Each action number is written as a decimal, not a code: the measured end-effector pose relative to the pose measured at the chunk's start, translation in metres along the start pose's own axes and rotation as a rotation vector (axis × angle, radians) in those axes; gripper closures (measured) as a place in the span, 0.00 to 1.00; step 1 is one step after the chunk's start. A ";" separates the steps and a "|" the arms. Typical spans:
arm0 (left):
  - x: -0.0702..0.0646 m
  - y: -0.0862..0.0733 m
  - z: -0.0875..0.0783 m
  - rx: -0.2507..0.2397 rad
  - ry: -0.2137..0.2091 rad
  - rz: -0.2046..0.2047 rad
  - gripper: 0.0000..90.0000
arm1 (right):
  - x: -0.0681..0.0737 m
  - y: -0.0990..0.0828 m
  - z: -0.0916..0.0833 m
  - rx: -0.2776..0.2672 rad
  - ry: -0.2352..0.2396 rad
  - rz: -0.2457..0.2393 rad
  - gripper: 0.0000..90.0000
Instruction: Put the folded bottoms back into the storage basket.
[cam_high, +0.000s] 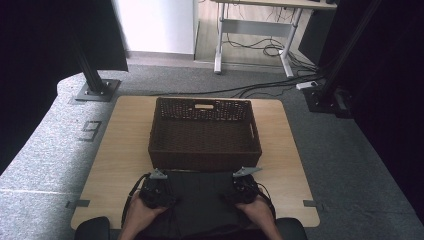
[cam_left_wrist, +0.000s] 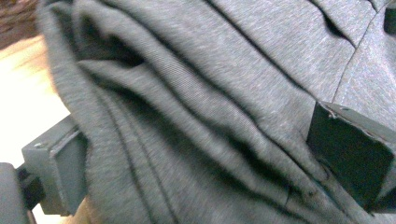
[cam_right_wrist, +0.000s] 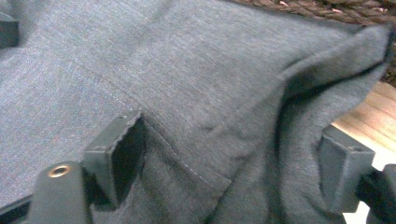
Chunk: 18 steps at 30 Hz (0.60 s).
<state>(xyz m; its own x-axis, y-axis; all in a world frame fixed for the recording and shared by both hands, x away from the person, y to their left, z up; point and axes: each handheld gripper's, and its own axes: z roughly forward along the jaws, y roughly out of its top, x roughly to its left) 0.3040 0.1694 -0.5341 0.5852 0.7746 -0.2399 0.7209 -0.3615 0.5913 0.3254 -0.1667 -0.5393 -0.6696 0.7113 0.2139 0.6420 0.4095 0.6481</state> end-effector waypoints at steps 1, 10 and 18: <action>0.001 -0.002 -0.001 -0.006 -0.002 -0.005 0.02 | 0.000 0.000 0.000 -0.001 0.002 0.004 0.24; 0.002 -0.010 -0.006 -0.012 0.026 -0.035 0.00 | 0.002 0.000 0.000 0.003 -0.003 -0.007 0.24; -0.014 0.000 0.004 0.004 0.019 0.016 0.12 | 0.005 0.001 0.002 0.009 -0.011 -0.011 0.23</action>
<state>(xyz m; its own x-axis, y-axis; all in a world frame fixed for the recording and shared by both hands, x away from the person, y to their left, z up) 0.2970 0.1565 -0.5339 0.5896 0.7782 -0.2162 0.7131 -0.3758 0.5919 0.3239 -0.1614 -0.5392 -0.6725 0.7129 0.1988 0.6380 0.4222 0.6440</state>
